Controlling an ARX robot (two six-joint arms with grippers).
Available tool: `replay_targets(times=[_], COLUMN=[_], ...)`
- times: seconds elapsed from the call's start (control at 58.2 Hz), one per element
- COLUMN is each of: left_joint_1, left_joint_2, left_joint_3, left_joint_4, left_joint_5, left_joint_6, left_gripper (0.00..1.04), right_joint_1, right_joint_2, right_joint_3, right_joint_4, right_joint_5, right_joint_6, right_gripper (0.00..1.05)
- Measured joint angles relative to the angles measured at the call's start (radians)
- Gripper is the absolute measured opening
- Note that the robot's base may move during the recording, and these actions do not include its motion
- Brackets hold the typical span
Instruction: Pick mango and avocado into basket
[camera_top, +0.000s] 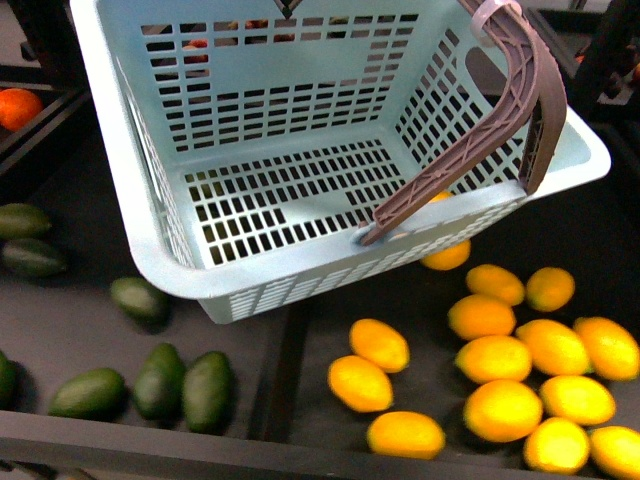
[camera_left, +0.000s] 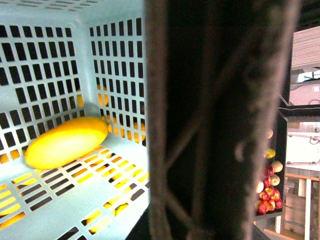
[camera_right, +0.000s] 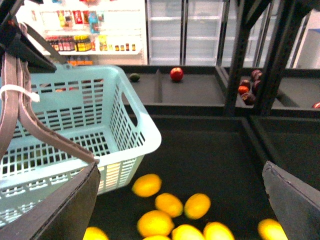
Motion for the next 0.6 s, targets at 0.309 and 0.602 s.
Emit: replay_targets(times=[0.309, 0.602], left_joint_1=[0.004, 0.004], left_joint_2=[0.0, 0.0], left_joint_3=[0.0, 0.0], left_joint_4=[0.0, 0.0], left_joint_5=[-0.008, -0.006], left_joint_6=[0.005, 0.005], left_gripper=[0.05, 0.05], right_joint_1=[0.0, 0.0], right_joint_2=[0.0, 0.0], right_joint_3=[0.0, 0.0], right_joint_4=[-0.001, -0.002], right_joint_5=[0.0, 0.0], right_joint_6=[0.0, 0.0], right_gripper=[0.97, 0.97])
